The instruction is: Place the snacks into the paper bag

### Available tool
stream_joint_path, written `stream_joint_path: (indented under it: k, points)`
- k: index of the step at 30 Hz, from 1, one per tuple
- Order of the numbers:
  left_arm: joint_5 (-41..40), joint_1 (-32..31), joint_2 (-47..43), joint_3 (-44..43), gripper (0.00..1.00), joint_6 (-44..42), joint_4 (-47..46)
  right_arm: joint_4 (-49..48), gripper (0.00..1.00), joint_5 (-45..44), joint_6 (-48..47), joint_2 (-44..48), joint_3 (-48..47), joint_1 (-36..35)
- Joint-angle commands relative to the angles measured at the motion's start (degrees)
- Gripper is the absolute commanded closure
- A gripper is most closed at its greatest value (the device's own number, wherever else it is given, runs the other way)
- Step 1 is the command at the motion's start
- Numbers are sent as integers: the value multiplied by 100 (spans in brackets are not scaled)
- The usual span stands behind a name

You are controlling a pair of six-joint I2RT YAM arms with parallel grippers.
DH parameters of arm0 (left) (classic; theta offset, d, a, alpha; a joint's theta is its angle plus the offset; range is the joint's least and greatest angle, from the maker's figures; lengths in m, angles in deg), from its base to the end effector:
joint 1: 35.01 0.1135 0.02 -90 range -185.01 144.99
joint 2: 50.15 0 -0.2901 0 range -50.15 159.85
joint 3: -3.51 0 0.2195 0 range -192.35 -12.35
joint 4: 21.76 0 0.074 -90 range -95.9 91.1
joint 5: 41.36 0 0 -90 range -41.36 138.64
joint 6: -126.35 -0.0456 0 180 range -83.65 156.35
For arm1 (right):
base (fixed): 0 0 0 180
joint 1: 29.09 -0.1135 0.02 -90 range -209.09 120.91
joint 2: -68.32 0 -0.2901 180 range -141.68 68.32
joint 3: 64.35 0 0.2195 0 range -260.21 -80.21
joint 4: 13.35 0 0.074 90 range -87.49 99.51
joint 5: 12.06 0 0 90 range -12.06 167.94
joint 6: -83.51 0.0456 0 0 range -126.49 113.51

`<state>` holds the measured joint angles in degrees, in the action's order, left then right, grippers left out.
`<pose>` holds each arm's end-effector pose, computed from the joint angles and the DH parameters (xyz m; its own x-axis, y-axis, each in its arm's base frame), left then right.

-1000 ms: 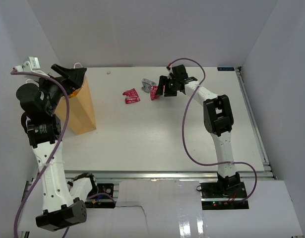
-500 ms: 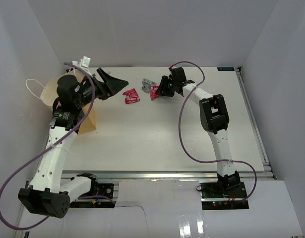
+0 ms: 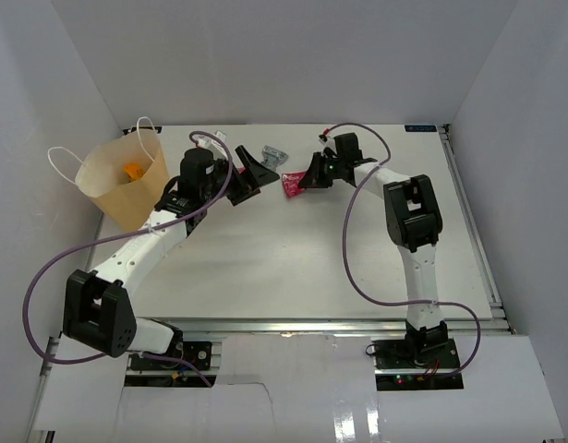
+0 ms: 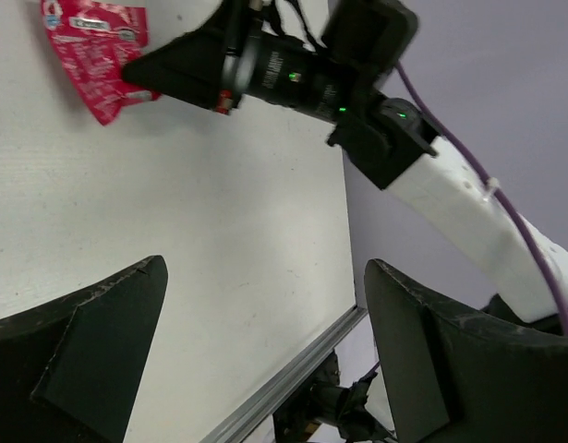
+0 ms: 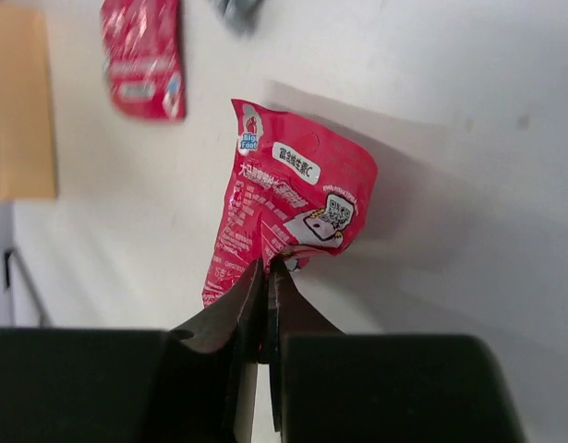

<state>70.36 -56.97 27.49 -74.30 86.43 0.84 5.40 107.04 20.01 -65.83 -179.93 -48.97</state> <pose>0.2580 -0.1222 0.3531 -0.7368 -0.4711 -0.4849 0.1551 0.5802 -0.7995 0.4821 0.1979 0.1827 -0.8051 0.1235 -0.5801 -0.3370 0.7097 0.6187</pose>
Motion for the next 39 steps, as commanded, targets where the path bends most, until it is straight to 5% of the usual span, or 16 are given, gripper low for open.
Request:
stream_joint_path:
  k: [1,3,11,14,20,26,30,34,39]
  points:
    - [-98,-90,258,419,2,633,-1083,-463,92,2147,-751,889,601,423]
    - [60,-133,487,552,2,888,-1411,-938,92,3324,-734,1362,1409,563]
    - [860,-555,1815,-263,4,740,-1527,-1807,92,3840,-753,2981,3335,599]
    - [1001,-687,2087,-387,13,775,-1527,-2003,92,3778,-559,3342,3661,590]
    - [1160,-740,2123,-327,49,898,-1544,-2030,90,3717,-436,3465,3715,590]
    - [949,-731,1702,-159,71,784,-1466,-1653,64,3796,-689,3448,3487,590]
    - [432,-635,1307,-491,78,196,-415,-1082,48,3743,-1425,3544,3188,625]
    - [-350,-223,649,-1202,87,-630,993,319,46,3201,-2884,3693,2670,643]
    - [-1623,733,-73,-2328,93,-1641,2523,818,46,2408,-3924,3887,2405,643]
